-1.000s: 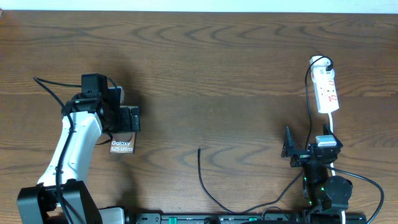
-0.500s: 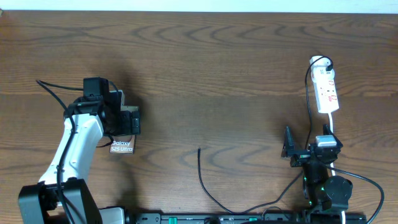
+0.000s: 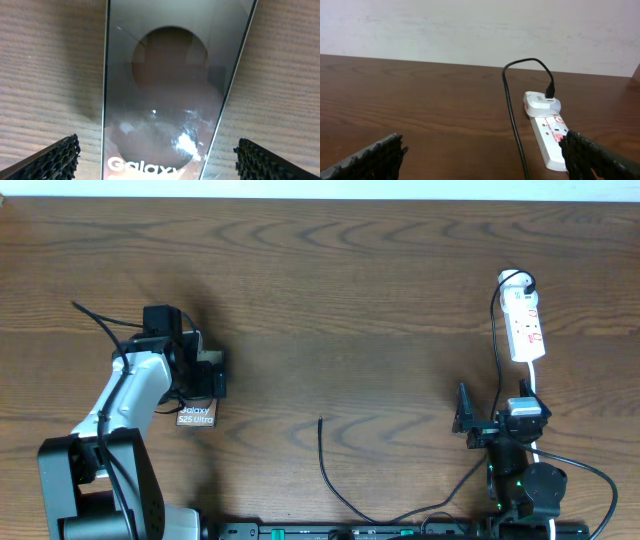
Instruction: Plug charger to phone and switch on socket
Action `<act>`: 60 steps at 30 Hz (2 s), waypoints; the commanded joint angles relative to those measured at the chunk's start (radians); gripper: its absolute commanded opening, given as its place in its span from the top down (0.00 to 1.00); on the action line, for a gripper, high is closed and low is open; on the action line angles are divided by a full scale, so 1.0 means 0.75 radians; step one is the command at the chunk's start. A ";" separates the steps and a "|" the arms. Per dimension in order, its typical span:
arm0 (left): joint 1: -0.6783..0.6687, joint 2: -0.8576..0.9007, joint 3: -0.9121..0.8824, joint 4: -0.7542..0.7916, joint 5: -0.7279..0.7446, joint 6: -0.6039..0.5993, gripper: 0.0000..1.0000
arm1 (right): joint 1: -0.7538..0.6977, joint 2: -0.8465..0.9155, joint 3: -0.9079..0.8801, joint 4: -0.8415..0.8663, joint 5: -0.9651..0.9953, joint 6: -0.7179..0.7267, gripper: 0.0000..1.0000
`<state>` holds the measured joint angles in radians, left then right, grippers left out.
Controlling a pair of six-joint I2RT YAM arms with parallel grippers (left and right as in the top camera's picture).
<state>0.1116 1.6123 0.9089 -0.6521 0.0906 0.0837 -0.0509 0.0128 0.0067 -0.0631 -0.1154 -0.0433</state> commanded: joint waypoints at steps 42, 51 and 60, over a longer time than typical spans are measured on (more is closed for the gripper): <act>0.007 0.110 0.043 0.080 -0.032 0.074 0.02 | -0.010 -0.001 -0.001 -0.006 0.006 0.017 0.01; 0.007 0.110 0.043 0.082 0.009 0.142 0.02 | -0.010 -0.001 -0.001 -0.006 0.006 0.017 0.01; 0.007 0.110 0.041 0.086 0.009 0.142 0.02 | -0.010 -0.001 -0.001 -0.006 0.006 0.017 0.01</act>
<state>0.1116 1.6943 0.9150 -0.5892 0.0917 0.1768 -0.0509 0.0132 0.0067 -0.0635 -0.1154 -0.0433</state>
